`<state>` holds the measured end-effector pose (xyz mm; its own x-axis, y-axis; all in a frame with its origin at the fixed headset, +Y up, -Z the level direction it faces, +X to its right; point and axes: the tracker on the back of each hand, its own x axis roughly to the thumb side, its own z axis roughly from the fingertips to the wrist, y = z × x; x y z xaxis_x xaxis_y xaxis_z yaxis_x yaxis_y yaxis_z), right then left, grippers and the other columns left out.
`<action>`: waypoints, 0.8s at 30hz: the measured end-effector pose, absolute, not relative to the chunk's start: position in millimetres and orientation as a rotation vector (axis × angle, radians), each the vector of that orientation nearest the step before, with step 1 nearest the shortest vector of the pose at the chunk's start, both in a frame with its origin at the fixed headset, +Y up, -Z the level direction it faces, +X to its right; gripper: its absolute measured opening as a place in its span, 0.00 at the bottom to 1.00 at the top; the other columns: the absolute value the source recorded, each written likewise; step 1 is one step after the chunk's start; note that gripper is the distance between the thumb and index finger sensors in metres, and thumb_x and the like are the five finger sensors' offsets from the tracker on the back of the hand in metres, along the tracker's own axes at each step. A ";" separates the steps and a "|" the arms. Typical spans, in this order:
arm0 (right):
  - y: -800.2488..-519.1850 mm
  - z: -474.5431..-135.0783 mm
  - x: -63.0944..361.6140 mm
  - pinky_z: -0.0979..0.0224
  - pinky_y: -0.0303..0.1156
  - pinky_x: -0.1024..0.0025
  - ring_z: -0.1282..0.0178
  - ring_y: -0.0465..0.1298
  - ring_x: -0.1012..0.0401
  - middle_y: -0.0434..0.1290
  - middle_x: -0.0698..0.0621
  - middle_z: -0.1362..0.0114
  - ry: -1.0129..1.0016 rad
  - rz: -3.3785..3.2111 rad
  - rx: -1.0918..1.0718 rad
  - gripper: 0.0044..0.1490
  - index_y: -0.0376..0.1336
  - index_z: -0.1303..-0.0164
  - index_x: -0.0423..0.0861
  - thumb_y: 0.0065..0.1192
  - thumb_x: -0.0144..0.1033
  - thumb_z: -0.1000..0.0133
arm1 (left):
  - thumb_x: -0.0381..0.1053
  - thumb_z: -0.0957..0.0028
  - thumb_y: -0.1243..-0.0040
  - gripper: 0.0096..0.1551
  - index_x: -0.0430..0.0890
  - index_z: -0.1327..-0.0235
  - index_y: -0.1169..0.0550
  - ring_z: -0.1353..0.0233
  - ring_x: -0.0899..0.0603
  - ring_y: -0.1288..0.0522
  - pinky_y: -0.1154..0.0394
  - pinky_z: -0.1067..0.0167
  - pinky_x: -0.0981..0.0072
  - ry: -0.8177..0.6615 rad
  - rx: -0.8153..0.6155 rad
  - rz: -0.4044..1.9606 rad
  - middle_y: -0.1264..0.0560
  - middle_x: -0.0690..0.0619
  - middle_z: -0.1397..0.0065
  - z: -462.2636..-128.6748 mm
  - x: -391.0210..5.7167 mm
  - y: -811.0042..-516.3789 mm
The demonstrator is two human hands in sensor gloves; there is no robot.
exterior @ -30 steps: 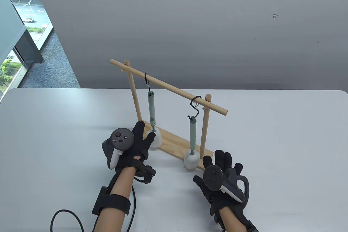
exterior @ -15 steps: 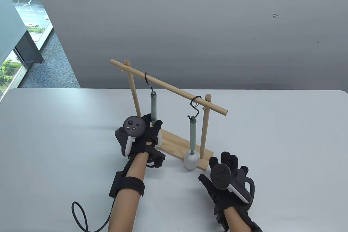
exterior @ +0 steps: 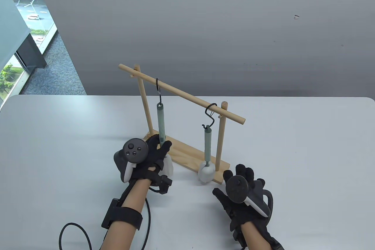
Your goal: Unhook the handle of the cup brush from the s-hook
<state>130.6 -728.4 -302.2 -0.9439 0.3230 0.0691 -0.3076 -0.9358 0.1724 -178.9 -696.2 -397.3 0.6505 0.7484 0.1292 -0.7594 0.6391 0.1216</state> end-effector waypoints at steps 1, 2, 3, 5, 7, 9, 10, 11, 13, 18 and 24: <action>-728.9 -302.7 130.9 0.33 0.28 0.25 0.18 0.35 0.33 0.31 0.29 0.20 0.233 2.805 0.138 0.49 0.45 0.20 0.39 0.49 0.56 0.43 | 0.62 0.54 0.40 0.31 0.45 0.42 0.24 0.32 0.31 0.23 0.42 0.33 0.32 -0.077 0.184 0.876 0.26 0.40 0.30 -393.3 -179.5 -693.9; -729.3 -303.1 131.1 0.33 0.28 0.25 0.18 0.35 0.33 0.31 0.29 0.20 0.237 2.802 0.137 0.48 0.45 0.20 0.39 0.48 0.56 0.43 | 0.61 0.54 0.40 0.31 0.45 0.43 0.23 0.32 0.31 0.23 0.42 0.33 0.32 -0.080 0.190 0.887 0.25 0.39 0.30 -390.4 -179.8 -692.2; -729.5 -303.4 131.3 0.33 0.28 0.25 0.19 0.35 0.33 0.31 0.29 0.20 0.239 2.800 0.135 0.48 0.46 0.20 0.39 0.48 0.56 0.43 | 0.62 0.54 0.40 0.31 0.45 0.43 0.23 0.32 0.31 0.23 0.42 0.33 0.32 -0.087 0.188 0.895 0.25 0.39 0.30 -388.1 -180.1 -690.6; -729.4 -303.5 131.6 0.33 0.28 0.25 0.18 0.35 0.33 0.31 0.29 0.20 0.238 2.799 0.132 0.48 0.45 0.20 0.39 0.48 0.56 0.43 | 0.62 0.54 0.40 0.31 0.45 0.43 0.23 0.32 0.31 0.23 0.42 0.33 0.31 -0.095 0.183 0.910 0.25 0.39 0.30 -384.4 -180.4 -687.4; -729.2 -303.4 131.3 0.33 0.28 0.25 0.18 0.36 0.33 0.32 0.29 0.20 0.234 2.797 0.134 0.48 0.46 0.20 0.39 0.48 0.56 0.43 | 0.62 0.54 0.41 0.31 0.45 0.43 0.23 0.32 0.30 0.23 0.42 0.33 0.31 -0.102 0.184 0.927 0.25 0.39 0.30 -380.5 -180.4 -683.5; -729.6 -303.6 130.7 0.33 0.28 0.25 0.18 0.36 0.33 0.32 0.29 0.20 0.234 2.800 0.138 0.48 0.46 0.20 0.38 0.48 0.56 0.43 | 0.61 0.53 0.41 0.31 0.44 0.43 0.23 0.32 0.30 0.23 0.42 0.33 0.31 -0.107 0.166 0.939 0.25 0.39 0.30 -376.8 -180.4 -681.8; -730.2 -303.8 130.1 0.33 0.28 0.25 0.18 0.36 0.33 0.32 0.29 0.20 0.237 2.805 0.143 0.48 0.46 0.20 0.38 0.48 0.56 0.43 | 0.61 0.54 0.41 0.31 0.44 0.43 0.23 0.33 0.30 0.23 0.42 0.33 0.31 -0.111 0.162 0.953 0.25 0.39 0.30 -374.6 -180.2 -680.8; -730.7 -304.0 129.9 0.33 0.29 0.25 0.18 0.36 0.33 0.32 0.29 0.20 0.241 2.807 0.143 0.48 0.46 0.20 0.38 0.48 0.56 0.43 | 0.61 0.53 0.41 0.31 0.44 0.43 0.23 0.33 0.30 0.23 0.42 0.33 0.31 -0.115 0.158 0.962 0.25 0.39 0.30 -373.3 -180.2 -680.2; -732.0 -304.2 129.2 0.33 0.29 0.25 0.18 0.36 0.33 0.32 0.29 0.20 0.253 2.811 0.143 0.48 0.46 0.20 0.38 0.48 0.56 0.43 | 0.61 0.53 0.41 0.31 0.44 0.43 0.23 0.33 0.30 0.23 0.42 0.33 0.31 -0.119 0.155 0.981 0.25 0.39 0.30 -370.2 -180.6 -678.5; -732.2 -304.0 128.6 0.33 0.29 0.25 0.18 0.36 0.32 0.32 0.29 0.20 0.257 2.810 0.153 0.48 0.46 0.20 0.38 0.48 0.56 0.43 | 0.61 0.53 0.41 0.31 0.44 0.42 0.23 0.33 0.30 0.22 0.42 0.33 0.31 -0.131 0.181 0.972 0.25 0.38 0.31 -365.2 -187.2 -672.3; -731.8 -302.7 129.1 0.33 0.29 0.25 0.18 0.36 0.33 0.32 0.29 0.20 0.241 2.805 0.155 0.48 0.45 0.20 0.38 0.48 0.56 0.43 | 0.60 0.54 0.41 0.31 0.44 0.41 0.23 0.32 0.30 0.24 0.44 0.32 0.31 -0.138 0.222 0.919 0.26 0.38 0.30 -356.3 -201.0 -669.9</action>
<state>129.1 -731.8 -302.7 -0.9428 0.3238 0.0795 -0.3055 -0.9344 0.1830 -201.0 -669.9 -356.3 0.6004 0.7711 0.2120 -0.7994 0.5864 0.1310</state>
